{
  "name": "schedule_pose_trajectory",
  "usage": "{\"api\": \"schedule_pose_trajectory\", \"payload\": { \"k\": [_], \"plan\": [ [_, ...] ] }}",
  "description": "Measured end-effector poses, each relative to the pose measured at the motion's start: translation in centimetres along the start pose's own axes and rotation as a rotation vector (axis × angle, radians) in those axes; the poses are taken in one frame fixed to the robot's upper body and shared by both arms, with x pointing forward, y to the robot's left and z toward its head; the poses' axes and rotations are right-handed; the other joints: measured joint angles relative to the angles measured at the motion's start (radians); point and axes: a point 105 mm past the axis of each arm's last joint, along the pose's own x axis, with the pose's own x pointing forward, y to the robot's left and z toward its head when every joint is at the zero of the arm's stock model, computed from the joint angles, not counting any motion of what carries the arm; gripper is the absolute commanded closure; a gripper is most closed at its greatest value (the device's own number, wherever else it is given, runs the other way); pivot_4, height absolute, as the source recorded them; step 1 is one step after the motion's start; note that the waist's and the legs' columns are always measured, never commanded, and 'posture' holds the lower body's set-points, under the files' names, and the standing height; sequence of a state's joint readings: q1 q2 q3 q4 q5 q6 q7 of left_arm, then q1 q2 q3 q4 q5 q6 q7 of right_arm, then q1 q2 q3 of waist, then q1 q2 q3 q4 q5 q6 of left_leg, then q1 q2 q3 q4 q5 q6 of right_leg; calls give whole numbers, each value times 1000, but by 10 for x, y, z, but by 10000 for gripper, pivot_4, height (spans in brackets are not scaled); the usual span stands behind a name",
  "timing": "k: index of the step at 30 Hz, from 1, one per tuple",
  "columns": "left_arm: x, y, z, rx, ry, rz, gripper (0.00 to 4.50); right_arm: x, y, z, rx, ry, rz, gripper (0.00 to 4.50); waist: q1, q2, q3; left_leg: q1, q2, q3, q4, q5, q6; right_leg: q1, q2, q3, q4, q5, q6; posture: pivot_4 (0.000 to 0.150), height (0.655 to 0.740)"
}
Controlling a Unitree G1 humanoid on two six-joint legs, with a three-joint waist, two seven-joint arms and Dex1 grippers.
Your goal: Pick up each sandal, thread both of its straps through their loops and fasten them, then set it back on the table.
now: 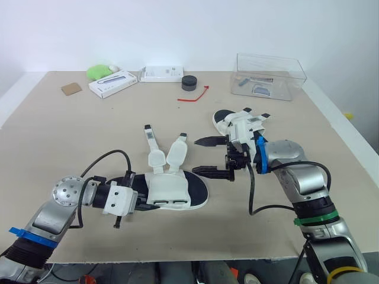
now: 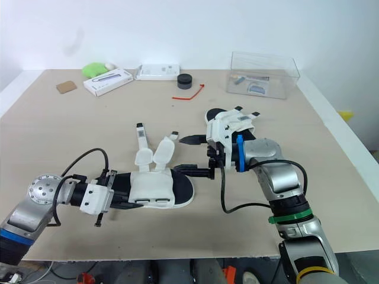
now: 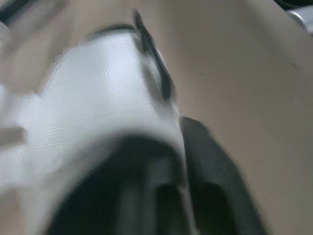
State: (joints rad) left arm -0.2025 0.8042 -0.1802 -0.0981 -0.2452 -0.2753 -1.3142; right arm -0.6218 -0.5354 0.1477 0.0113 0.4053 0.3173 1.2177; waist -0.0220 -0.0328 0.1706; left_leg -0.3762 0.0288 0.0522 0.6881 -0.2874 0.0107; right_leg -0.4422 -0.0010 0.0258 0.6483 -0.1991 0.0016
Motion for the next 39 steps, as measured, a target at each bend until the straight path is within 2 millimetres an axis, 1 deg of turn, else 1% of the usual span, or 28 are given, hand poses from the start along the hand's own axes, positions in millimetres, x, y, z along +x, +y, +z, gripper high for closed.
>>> {"api": "schedule_pose_trajectory", "payload": {
  "k": [2,3,5,6,9,11,12,13,14,15,16,18,19,20,21,22,23,25,28,30,31,32,35,39],
  "plan": [
    [-1,0,-2,-14,18,-5,16977,0,-2,0,-4,1,1,0,1,0,0,0,0,0,0,0,0,0,0,0,0,0,0,1500,7400],
    [-2,-1,-4,-25,26,-7,12844,0,-2,0,-7,4,1,0,1,0,0,0,0,0,0,0,0,0,0,0,0,0,0,1500,7400],
    [-3,-2,-4,-57,36,-12,2590,-1,-2,-1,-6,7,2,0,0,0,0,0,0,0,0,0,0,0,0,0,0,0,0,1500,7400],
    [-4,-4,-3,-97,35,-18,865,-1,-2,-2,-5,10,6,0,0,0,0,0,0,0,0,0,1,0,0,1,0,0,0,1500,7400],
    [-8,-5,5,-206,5,-16,865,-3,-2,-3,-3,18,8,0,0,0,0,-1,0,0,0,-1,1,-1,0,1,0,-1,0,1500,7400],
    [-15,-8,9,-307,3,-24,865,-6,-2,-5,8,34,4,0,-1,0,0,-1,0,0,0,-1,1,-1,0,1,0,-1,0,1500,7400],
    [-19,-9,12,-365,-1,-22,274,-9,-1,-8,19,48,-1,2569,0,0,0,-1,0,0,0,-1,1,-1,0,0,0,-2,1,1500,7400],
    [-27,-8,18,-452,-19,-11,0,-15,2,-14,40,72,-6,6464,0,0,0,-1,0,-1,-1,-1,1,0,-1,0,0,-3,2,1500,7400],
    [-30,-7,21,-483,-28,-4,0,-17,4,-17,51,80,-5,8396,0,0,0,-1,0,-1,-1,-1,2,0,-2,0,0,-5,5,1500,7400],
    [-35,-6,26,-549,-55,3,0,-20,11,-21,69,95,7,12465,1,0,1,-2,0,-2,-1,-1,2,0,-2,-1,0,-7,7,1500,7400],
    [-42,-5,31,-628,-83,13,0,-23,21,-24,91,117,30,18015,2,0,1,-2,0,-3,-1,-1,2,-1,-4,-1,0,-8,7,1500,7400],
    [-52,4,37,-698,-109,66,0,-23,39,-28,116,140,71,26303,1,0,1,-1,0,-3,-1,-2,2,0,-4,-1,0,-8,8,1500,7400],
    [-52,10,39,-705,-125,88,0,-19,43,-27,113,139,86,32170,1,0,1,-1,-1,-2,0,-1,2,0,-3,-1,0,-8,7,1500,7400],
    [-51,13,40,-705,-141,103,0,-17,46,-26,104,138,95,35852,-1,0,1,0,-1,-1,0,-1,1,0,-2,-1,0,-7,7,1500,7400],
    [-50,17,42,-708,-155,118,0,-15,47,-25,95,139,100,41300,-1,0,1,0,-1,-1,0,-1,1,0,-2,-1,1,-6,7,1500,7400],
    [-48,24,42,-719,-185,154,0,-12,49,-25,84,144,103,44133,-1,0,1,1,-1,-2,0,0,0,1,-1,-1,1,-6,7,1500,7400],
    [-48,26,42,-720,-190,164,0,-10,50,-25,83,143,105,44133,-1,0,1,1,-1,-2,0,0,0,1,0,-1,1,-6,7,1500,7400],
    [-44,40,40,-738,-232,235,0,-4,50,-27,72,140,85,44133,1,-1,2,1,-1,-2,0,0,-1,1,0,0,2,-6,7,1500,7400],
    [-38,54,35,-775,-262,315,0,7,49,-32,69,142,61,44133,0,-1,2,1,-1,-2,0,0,-1,1,1,1,2,-5,6,1500,7400],
    [-36,60,32,-798,-273,350,0,9,47,-36,64,164,51,44133,1,-1,2,1,-2,-2,0,0,-1,1,1,2,2,-4,4,1500,7400],
    [-36,66,28,-819,-280,383,0,10,47,-39,57,180,49,44133,1,-1,2,1,-2,-2,0,0,-1,1,0,2,2,-2,1,1500,7400],
    [-35,71,23,-847,-285,417,0,11,47,-41,51,193,48,44133,1,-2,2,1,-2,-2,0,0,-1,1,0,2,2,-2,1,1500,7400],
    [-38,91,9,-944,-327,540,0,15,49,-47,42,216,53,44133,1,-2,1,0,-3,-2,0,0,-1,1,-1,2,2,-2,1,1500,7400],
    [-45,102,4,-991,-364,619,0,16,50,-51,31,238,52,44133,0,-3,1,0,-3,-2,0,0,-1,0,-1,2,2,-2,1,1500,7400]
  ]
}}
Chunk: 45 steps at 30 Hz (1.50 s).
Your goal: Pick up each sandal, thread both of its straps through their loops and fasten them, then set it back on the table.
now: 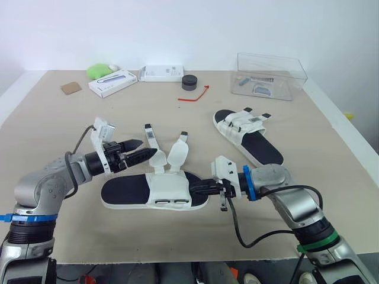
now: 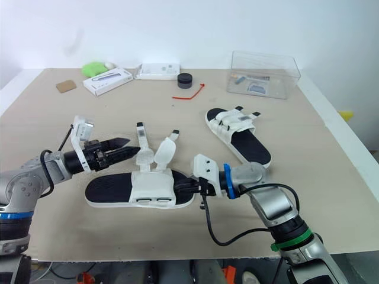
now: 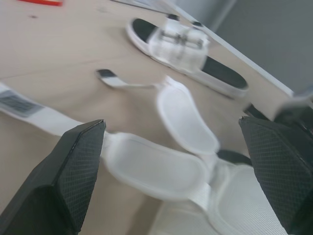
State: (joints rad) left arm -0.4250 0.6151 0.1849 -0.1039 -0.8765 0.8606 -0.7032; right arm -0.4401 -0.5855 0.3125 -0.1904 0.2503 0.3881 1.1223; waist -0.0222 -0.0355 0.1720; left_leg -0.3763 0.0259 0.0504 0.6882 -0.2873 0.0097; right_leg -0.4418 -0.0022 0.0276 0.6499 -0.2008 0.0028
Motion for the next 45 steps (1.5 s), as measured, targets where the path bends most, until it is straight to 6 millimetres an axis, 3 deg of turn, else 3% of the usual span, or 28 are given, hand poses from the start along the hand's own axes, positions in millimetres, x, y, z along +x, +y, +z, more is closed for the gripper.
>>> {"api": "schedule_pose_trajectory", "payload": {
  "k": [3,9,11,16,33,45],
  "plan": [
    [2,6,1,-63,-14,26,0,2,0,-2,-9,15,-1,44133,1,-1,0,0,0,0,0,0,0,0,-1,0,0,0,0,1500,7400],
    [-2,17,-32,-322,195,61,0,6,0,-5,4,10,-4,44133,1,-1,0,0,0,0,0,0,0,0,0,-1,0,0,0,1500,7400],
    [-1,19,-35,-357,208,66,0,6,0,-5,-2,10,-6,44133,1,-1,0,0,-1,-1,0,0,-1,0,0,-1,0,0,0,1500,7400],
    [13,24,-26,-416,196,65,0,6,-2,-5,-5,8,-6,44133,1,-2,0,0,-2,-1,0,1,-2,0,-2,-1,0,0,0,1500,7400],
    [60,34,-26,-619,231,20,0,6,-2,-4,-24,10,-14,44133,1,-2,-1,-1,-5,-3,0,2,-3,0,-3,-2,1,1,1,1500,7400],
    [74,48,-13,-611,140,30,0,6,-1,-2,-34,9,-22,44133,1,-2,-1,-2,-5,-3,0,2,-3,0,-4,-2,0,1,1,1500,7400]
  ]
}}
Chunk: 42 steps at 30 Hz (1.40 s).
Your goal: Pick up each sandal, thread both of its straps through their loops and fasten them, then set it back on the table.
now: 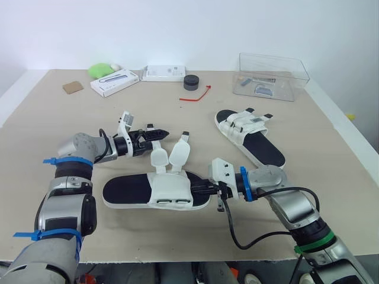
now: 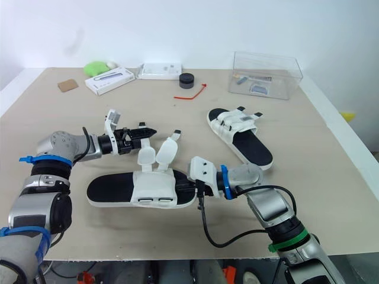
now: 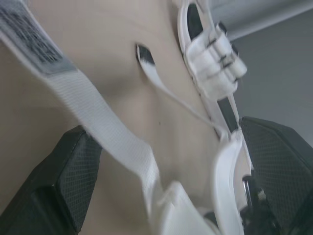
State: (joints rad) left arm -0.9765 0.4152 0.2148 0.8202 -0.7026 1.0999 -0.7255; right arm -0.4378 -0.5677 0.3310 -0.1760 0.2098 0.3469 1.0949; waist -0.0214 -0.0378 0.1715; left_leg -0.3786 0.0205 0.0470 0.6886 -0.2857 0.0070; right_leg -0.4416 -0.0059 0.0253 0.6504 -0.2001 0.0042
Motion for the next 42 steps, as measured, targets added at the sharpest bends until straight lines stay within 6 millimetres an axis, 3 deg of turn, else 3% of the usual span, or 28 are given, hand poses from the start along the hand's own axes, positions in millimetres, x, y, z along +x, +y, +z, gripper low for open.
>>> {"api": "schedule_pose_trajectory", "payload": {
  "k": [4,10,14,16,21,25,28,33,37,39,42],
  "plan": [
    [4,3,-2,-25,-6,-3,0,0,0,0,0,0,-3,44133,-2,0,0,-1,0,0,0,0,0,-1,0,0,0,0,0,1500,7400],
    [3,0,11,-17,-74,-19,0,0,0,0,-3,0,-1,44133,-1,0,0,-2,0,-2,1,0,0,0,0,-2,0,0,0,1500,7400],
    [6,-1,19,-21,-126,-22,9146,1,1,0,-3,1,4,45000,-1,0,0,-4,0,-5,2,0,0,-1,-1,-4,0,0,0,1500,7400],
    [7,0,18,-18,-126,-18,20908,1,1,0,-3,1,5,45000,-1,0,0,-5,0,-6,3,0,0,-1,-1,-6,0,0,0,1500,7400],
    [7,1,19,-3,-127,-12,44366,1,1,0,-4,1,6,45000,-1,0,0,-6,0,-8,3,0,0,-1,-1,-6,0,0,0,1500,7400],
    [6,0,21,81,-121,-2,44366,1,1,1,-5,2,9,45000,-1,0,0,-7,-1,-8,3,0,-1,-1,-1,-7,0,0,0,1500,7400],
    [5,-12,25,300,-95,-22,44366,2,1,1,-8,2,15,45000,-1,0,0,-7,-1,-8,3,0,-1,-1,-1,-7,0,0,0,1500,7400],
    [-1,-51,29,752,-96,-103,44366,2,2,1,-7,4,22,45000,0,0,0,-7,0,-9,3,1,-1,-1,-2,-6,0,0,0,1500,7400],
    [-8,-79,2,1241,-27,-186,44366,2,2,1,-7,7,23,45000,1,0,0,-7,0,-9,3,1,-1,-1,-3,-5,0,1,0,1500,7400],
    [-16,-79,-29,1618,104,-242,44366,2,2,0,-5,10,22,45000,-1,0,0,-6,0,-8,3,1,-1,-1,-5,-4,-1,1,-1,1500,7400],
    [-25,-76,-63,1898,204,-386,44366,2,2,-1,-6,15,22,45000,3,0,0,-7,0,-9,3,1,-2,-1,-6,-6,-1,1,-2,1500,7400]
  ]
}}
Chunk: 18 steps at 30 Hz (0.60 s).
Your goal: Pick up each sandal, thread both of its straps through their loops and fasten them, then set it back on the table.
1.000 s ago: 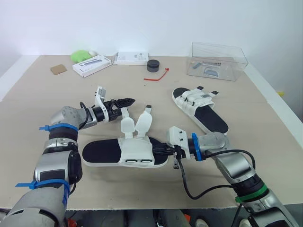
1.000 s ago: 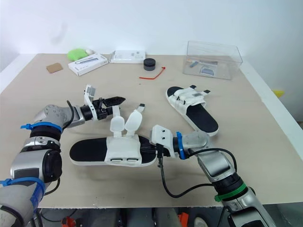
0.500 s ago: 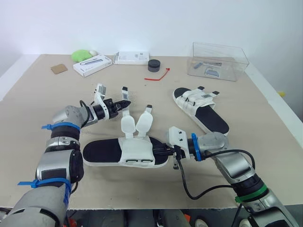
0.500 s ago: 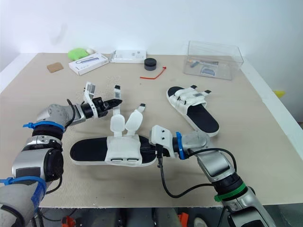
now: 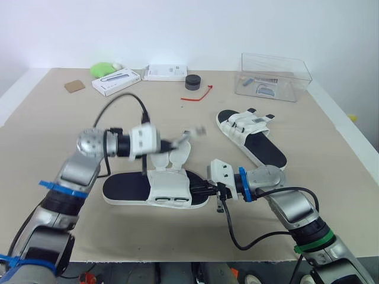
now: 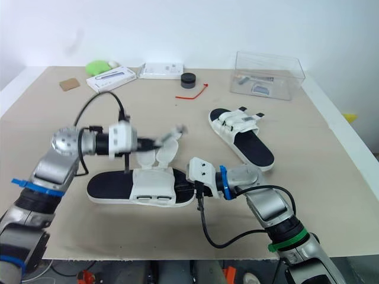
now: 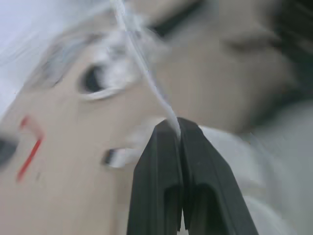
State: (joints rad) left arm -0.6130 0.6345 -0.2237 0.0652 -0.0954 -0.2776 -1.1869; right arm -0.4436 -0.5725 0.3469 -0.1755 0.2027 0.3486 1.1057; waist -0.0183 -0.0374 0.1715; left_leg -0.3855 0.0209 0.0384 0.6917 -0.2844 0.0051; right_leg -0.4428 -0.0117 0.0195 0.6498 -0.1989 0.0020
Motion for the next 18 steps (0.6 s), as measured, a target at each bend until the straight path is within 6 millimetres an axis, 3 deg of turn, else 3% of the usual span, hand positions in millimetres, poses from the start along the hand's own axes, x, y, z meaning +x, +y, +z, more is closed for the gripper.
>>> {"api": "schedule_pose_trajectory", "payload": {
  "k": [6,17,18],
  "plan": [
    [-12,-19,19,464,-73,-84,44366,-1,1,0,-8,1,6,45000,1,0,0,0,0,2,2,2,3,1,4,-1,0,2,3,1500,7400],
    [-28,-28,14,596,-97,-67,44366,0,2,0,-16,0,27,45000,0,0,0,0,0,2,2,1,3,1,4,-1,0,2,3,1500,7400],
    [-29,-30,12,589,-89,-72,42109,0,2,0,-17,0,28,45000,-3,0,0,0,1,3,2,1,3,1,5,-1,0,2,3,1500,7400]
  ]
}}
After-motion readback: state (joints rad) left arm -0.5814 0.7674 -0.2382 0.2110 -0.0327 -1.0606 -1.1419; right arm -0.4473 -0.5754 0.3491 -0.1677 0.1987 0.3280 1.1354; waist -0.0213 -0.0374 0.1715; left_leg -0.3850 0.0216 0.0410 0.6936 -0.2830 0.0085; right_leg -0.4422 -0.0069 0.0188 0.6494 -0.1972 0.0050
